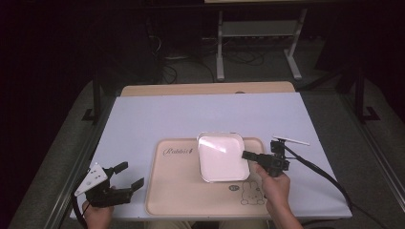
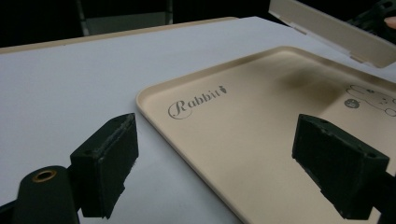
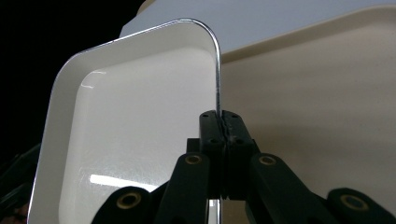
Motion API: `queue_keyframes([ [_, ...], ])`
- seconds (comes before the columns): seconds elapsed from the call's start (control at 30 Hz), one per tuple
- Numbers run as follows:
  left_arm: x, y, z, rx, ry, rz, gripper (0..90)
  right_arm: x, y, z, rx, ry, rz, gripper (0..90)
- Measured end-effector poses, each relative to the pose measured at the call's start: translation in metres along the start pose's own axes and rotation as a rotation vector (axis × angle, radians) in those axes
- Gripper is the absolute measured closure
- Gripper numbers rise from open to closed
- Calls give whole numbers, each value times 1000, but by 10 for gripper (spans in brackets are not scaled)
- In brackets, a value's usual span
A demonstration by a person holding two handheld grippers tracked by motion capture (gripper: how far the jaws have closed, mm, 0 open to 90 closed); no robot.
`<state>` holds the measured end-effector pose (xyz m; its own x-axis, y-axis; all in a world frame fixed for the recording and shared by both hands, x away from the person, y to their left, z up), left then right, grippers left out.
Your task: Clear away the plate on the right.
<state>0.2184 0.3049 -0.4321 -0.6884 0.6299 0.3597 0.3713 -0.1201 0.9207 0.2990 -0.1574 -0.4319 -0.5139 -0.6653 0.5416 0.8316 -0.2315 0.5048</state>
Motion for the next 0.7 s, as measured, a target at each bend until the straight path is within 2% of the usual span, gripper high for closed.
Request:
queue_keyframes([
  [0.37, 0, 0, 1, 0, -2, 0, 139, -21, -13, -2, -45, -44, -1, 881],
  [0.7, 1, 0, 1, 6, -2, -6, 140, -31, -27, -4, -62, -150, -6, 866],
])
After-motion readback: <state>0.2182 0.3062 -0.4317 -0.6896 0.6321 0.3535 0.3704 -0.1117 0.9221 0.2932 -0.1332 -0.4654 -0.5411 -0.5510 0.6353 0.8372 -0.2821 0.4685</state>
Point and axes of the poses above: each handheld gripper's, and its own axes: x roughly backward along the jaws, y roughly out of its top, z roughly to its left, the point moved 2 cm from there along -x, roughly forward along the jaws, and after that the axes turned 3 degrees about x, right-handed, at the moved point
